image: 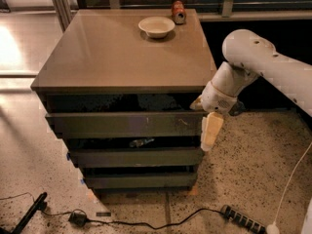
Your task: Open top drawer
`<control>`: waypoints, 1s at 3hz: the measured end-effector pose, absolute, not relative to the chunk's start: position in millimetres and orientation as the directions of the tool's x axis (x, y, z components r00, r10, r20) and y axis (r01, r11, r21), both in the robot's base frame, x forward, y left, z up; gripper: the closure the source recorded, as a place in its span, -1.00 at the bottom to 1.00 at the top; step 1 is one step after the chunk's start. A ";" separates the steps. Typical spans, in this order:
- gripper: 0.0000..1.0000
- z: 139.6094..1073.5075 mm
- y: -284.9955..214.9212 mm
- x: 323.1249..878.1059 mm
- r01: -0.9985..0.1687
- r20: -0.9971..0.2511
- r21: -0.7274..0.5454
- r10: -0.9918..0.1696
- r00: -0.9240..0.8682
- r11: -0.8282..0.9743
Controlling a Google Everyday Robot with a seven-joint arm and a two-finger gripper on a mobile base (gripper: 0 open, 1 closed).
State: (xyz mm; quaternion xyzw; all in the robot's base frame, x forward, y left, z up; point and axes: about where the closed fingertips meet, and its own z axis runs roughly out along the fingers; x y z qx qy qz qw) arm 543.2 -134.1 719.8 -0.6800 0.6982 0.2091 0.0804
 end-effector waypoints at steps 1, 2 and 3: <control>-1.00 730.2 -128.5 565.8 -0.991 -0.436 0.135 -0.898 -0.049 -0.011; -1.00 730.2 -128.5 565.8 -0.991 -0.436 0.135 -0.898 -0.049 -0.011; -1.00 718.2 -110.9 580.2 -0.986 -0.456 0.157 -0.889 -0.029 -0.049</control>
Offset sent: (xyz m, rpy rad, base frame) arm 0.0176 0.0048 0.0070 0.0343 -0.0356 -0.0051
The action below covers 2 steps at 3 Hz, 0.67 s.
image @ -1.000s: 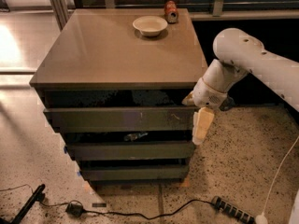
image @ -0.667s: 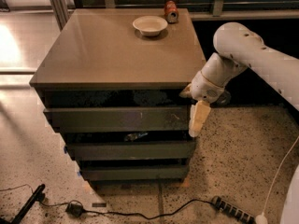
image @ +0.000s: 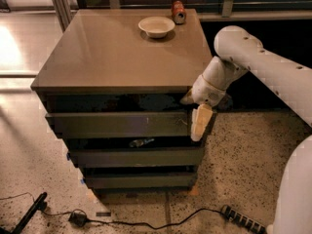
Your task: Open top drawer
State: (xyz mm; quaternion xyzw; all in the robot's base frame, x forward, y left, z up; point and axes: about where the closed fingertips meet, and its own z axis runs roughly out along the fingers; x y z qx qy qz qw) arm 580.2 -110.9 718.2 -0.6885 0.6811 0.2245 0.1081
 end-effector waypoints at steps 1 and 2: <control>-1.00 714.9 -109.6 578.1 -0.985 -0.461 0.163 -0.887 -0.025 -0.056; -1.00 708.9 -107.9 573.4 -0.982 -0.470 0.174 -0.882 -0.020 -0.070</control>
Offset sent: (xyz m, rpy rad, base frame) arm -0.0132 0.0017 -0.0119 0.0268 0.0293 0.0321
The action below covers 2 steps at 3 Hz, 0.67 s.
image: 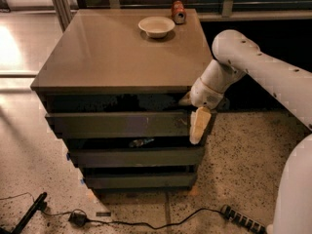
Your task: Open top drawer
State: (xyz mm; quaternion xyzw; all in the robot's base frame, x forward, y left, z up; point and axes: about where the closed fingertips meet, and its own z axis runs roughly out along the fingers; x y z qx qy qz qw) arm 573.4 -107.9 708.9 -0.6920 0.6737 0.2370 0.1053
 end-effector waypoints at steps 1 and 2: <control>-1.00 708.7 -107.8 573.3 -0.982 -0.470 0.174 -0.882 -0.020 -0.071; -1.00 686.4 -104.1 573.8 -0.971 -0.461 0.226 -0.887 -0.033 -0.081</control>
Offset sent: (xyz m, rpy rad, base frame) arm 0.0009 0.0050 -0.0486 -0.0262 0.1271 0.0294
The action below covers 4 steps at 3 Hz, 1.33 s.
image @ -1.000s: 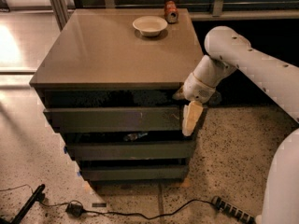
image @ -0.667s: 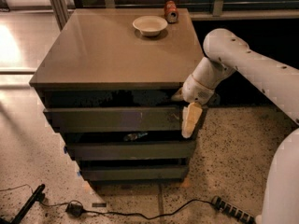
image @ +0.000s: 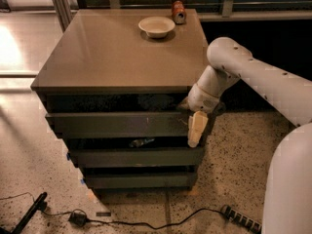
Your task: Open top drawer
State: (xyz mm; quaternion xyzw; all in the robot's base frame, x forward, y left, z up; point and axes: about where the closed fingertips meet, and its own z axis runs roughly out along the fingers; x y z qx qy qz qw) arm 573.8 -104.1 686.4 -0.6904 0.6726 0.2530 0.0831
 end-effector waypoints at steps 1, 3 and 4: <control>-1.00 686.4 -104.1 573.7 -0.971 -0.461 0.226 -0.887 -0.033 -0.081; -1.00 679.2 -104.0 547.4 -0.952 -0.477 0.263 -0.879 0.010 -0.154; -1.00 679.6 -106.9 530.5 -0.945 -0.487 0.273 -0.873 0.027 -0.182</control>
Offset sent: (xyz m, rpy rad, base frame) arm -0.0134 -0.0005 -0.0074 -0.0013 0.0475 0.0564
